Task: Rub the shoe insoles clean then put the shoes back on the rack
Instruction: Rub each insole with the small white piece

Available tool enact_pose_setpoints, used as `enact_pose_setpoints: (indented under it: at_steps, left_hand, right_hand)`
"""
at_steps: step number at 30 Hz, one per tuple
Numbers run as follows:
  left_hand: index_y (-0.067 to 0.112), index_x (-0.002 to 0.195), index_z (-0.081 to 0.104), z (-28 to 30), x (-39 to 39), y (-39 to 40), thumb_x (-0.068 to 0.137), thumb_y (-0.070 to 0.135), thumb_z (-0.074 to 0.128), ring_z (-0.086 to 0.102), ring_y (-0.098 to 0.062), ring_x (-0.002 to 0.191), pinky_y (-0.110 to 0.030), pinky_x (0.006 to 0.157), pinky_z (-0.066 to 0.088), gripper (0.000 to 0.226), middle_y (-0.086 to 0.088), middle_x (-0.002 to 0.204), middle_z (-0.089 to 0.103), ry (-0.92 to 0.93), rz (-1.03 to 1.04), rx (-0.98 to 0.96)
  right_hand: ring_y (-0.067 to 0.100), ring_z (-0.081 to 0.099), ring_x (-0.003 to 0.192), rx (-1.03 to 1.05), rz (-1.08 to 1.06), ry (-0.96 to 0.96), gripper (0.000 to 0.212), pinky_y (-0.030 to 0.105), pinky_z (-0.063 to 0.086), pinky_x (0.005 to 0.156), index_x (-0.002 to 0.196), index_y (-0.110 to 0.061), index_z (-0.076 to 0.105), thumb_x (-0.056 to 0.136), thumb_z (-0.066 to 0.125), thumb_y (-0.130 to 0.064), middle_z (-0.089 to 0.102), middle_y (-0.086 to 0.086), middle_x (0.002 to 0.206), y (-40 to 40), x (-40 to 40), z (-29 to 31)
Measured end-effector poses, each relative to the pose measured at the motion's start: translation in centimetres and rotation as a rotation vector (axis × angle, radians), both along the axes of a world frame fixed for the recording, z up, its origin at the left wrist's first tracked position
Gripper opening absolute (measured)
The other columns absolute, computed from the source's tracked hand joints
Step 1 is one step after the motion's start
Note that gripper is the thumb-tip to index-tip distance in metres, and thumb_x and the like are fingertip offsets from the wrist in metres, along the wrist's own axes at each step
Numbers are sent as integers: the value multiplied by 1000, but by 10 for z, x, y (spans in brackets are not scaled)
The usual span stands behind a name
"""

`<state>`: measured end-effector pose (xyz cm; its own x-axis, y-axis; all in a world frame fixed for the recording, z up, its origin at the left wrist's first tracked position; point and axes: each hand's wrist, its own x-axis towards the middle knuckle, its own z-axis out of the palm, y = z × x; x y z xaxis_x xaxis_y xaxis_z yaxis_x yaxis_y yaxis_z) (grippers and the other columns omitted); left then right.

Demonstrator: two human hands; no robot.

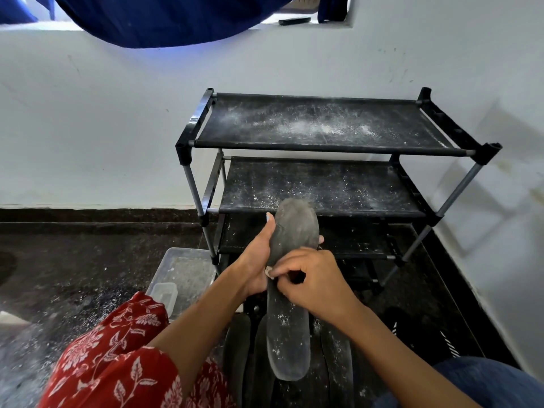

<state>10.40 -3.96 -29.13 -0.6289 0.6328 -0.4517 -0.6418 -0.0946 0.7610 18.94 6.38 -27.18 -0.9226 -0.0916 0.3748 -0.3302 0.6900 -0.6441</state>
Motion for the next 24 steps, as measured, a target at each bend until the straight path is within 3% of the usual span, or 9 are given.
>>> enact_pose_setpoints:
  at_steps: [3,4,9,11,15,20,24]
  left_hand:
    - [2,114,64,4,2,0,91,62,34,64,-24,105,-32,96,49,71,-15,110,68,-4,-31,-19]
    - [4,117,63,6,3,1,89,61,39,62,-26,106,-36,98,46,68,-15,110,67,-10,-60,-16]
    - [8,102,67,2,5,2,95,49,38,68,-19,81,-31,79,53,50,-9,86,71,-24,-55,-43]
    - [5,102,67,1,3,0,96,48,38,69,-20,86,-31,82,53,51,-12,93,72,-36,14,-41]
    - [2,119,61,0,3,0,93,50,42,60,-27,113,-37,103,44,58,-17,120,64,-61,84,-26]
    - [4,121,61,2,5,2,95,53,35,63,-25,105,-34,89,51,61,-15,115,66,-67,28,3]
    - [1,120,59,6,7,2,95,52,36,64,-25,107,-34,95,48,61,-16,114,67,-69,75,4]
  right_hand:
    - [8,62,78,66,-123,149,18,18,47,79,82,-15,76,70,66,-5,72,-7,83,3,-2,-1]
    - [10,62,78,87,-166,190,18,19,46,79,84,-13,75,71,66,-5,72,-5,84,5,-3,-1]
    - [14,63,80,144,-152,121,21,17,43,79,88,-13,74,71,63,-7,71,-4,87,7,-5,-1]
    - [12,62,78,137,-74,57,21,18,45,78,83,-15,75,70,62,-7,72,-6,85,4,-3,0]
    - [8,62,76,123,27,-88,21,26,51,78,76,-20,76,65,59,-15,72,-8,78,3,-2,1]
    - [9,61,80,55,-143,93,21,23,48,79,86,-15,75,72,62,-7,71,-7,85,6,-5,3]
    - [13,60,81,160,-80,37,22,29,50,78,85,-16,75,72,58,-8,71,-6,87,1,-2,-1]
